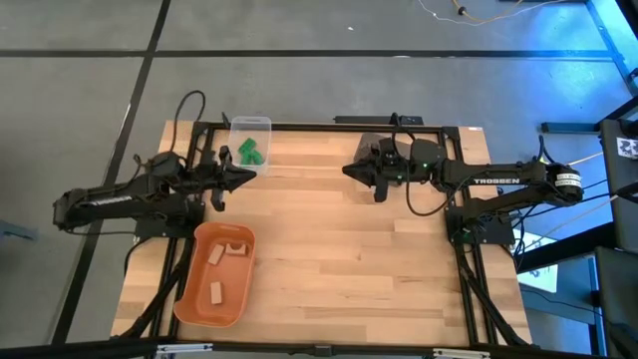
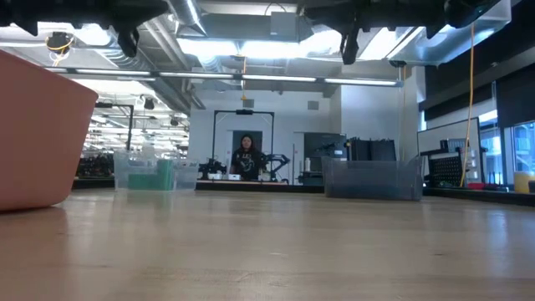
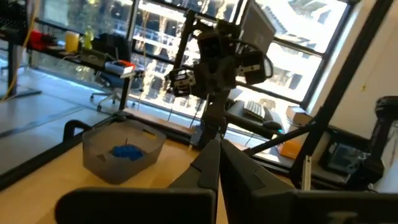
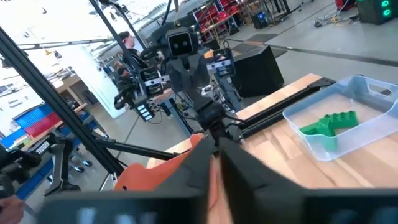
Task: Sort & place blocks by color
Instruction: Return to Home Position
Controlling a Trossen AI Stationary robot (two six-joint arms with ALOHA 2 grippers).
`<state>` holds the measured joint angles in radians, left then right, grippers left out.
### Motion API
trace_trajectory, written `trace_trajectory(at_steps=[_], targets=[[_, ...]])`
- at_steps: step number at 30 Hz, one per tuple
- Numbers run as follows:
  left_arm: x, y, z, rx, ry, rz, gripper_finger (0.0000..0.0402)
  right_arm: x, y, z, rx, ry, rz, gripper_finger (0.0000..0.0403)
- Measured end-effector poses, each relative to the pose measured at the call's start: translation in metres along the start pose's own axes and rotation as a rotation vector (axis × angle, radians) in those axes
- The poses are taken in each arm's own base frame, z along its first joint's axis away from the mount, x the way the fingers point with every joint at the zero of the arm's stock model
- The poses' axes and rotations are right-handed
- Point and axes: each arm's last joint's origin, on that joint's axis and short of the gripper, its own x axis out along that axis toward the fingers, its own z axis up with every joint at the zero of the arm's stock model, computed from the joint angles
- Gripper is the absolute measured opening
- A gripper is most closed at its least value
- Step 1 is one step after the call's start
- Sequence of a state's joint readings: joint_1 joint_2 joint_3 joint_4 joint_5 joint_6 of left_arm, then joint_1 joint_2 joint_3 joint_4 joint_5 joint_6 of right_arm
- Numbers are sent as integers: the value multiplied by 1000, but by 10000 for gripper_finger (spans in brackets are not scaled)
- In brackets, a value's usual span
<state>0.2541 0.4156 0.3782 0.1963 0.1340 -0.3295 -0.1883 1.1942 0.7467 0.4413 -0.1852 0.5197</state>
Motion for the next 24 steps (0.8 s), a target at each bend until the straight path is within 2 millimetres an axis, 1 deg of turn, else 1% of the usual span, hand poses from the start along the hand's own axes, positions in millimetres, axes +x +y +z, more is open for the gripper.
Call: trace_trajectory(at_steps=[1, 2, 7, 11, 14, 18, 24], targets=[[-1, 1, 1, 4, -3, -10, 1, 0, 0, 0, -2, 0, 0, 25], [-2, 2, 0, 6, -4, -19, 1, 0, 0, 0, 0, 0, 0, 16], [-9, 11, -21, -32, -15, -20, 0, 0, 0, 0, 24, 0, 0, 4], [-17, 11, -35, -109, -71, -75, 0, 0, 0, 0, 27, 0, 0, 3], [-22, 10, -46, -173, -77, -103, 0, 0, 0, 0, 30, 0, 0, 2], [-26, 5, -54, -175, -110, -93, 0, 0, 0, 0, 32, -1, 0, 2], [-30, 8, -84, -175, -72, -35, 0, 0, 0, 0, 47, -1, 1, 1]])
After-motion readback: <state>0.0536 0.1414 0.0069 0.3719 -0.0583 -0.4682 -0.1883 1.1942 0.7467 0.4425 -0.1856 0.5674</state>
